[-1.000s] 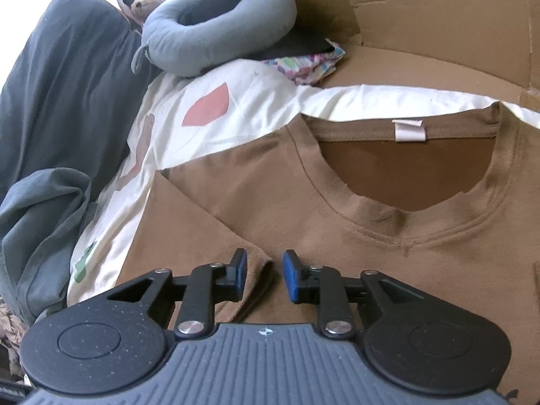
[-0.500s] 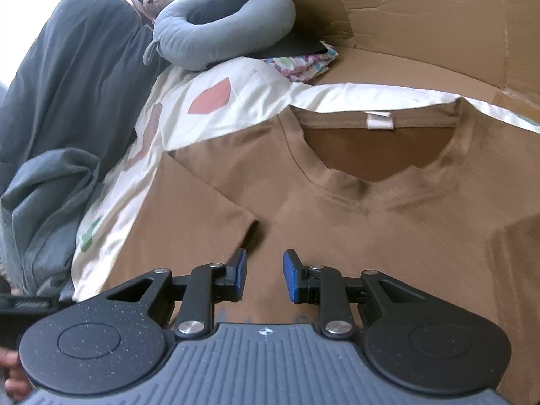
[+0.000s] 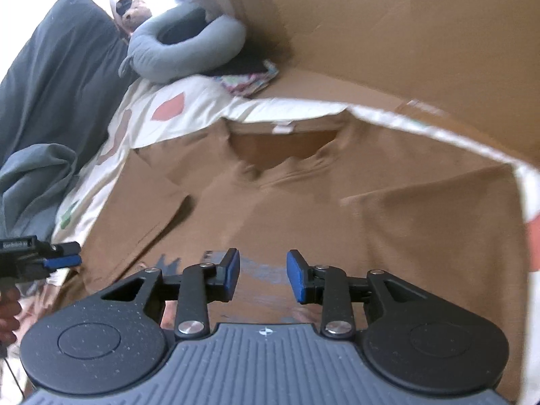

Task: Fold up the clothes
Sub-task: 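Open both tools and raise them above the folded shirt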

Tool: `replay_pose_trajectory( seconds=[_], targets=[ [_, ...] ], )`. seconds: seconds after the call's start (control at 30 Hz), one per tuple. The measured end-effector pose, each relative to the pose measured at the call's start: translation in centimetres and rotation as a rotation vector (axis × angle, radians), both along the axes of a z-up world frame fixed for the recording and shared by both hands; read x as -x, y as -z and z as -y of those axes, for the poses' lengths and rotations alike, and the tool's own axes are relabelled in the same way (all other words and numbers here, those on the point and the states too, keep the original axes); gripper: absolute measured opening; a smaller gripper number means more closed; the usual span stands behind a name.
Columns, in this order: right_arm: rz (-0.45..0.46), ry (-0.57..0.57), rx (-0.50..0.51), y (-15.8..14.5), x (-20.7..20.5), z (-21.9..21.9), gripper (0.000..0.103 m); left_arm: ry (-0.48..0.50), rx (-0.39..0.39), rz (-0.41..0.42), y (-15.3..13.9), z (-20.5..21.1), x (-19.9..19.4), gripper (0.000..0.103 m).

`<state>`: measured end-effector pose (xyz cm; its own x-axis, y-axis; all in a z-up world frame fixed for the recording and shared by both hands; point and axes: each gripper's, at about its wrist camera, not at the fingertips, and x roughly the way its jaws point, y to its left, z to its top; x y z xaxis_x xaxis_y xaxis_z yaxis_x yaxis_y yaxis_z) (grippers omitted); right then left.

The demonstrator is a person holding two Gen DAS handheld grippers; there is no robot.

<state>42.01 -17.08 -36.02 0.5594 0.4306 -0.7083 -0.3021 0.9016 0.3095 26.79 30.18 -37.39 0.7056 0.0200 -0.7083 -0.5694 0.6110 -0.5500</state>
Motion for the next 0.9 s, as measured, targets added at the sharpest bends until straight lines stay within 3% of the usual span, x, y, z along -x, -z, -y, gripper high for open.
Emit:
replay_pose_trajectory(
  seconds=[0.2, 0.33, 0.67, 0.9],
  targets=[
    [0.037, 0.151, 0.065, -0.5, 2.2, 5.7, 0.037, 0.006, -0.051, -0.013, -0.5, -0.2, -0.7, 0.044],
    [0.016, 0.239, 0.101, 0.5, 3.6, 9.5, 0.037, 0.007, -0.063, -0.029, -1.0, -0.6, -0.6, 0.047],
    [-0.064, 0.278, 0.134, 3.0, 7.6, 12.5, 0.036, 0.014, -0.093, -0.113, -2.6, -0.7, 2.3, 0.057],
    [-0.061, 0.300, 0.114, 1.0, 10.1, 13.3, 0.036, 0.000, -0.108, -0.172, -3.9, -1.0, 5.7, 0.060]
  ],
)
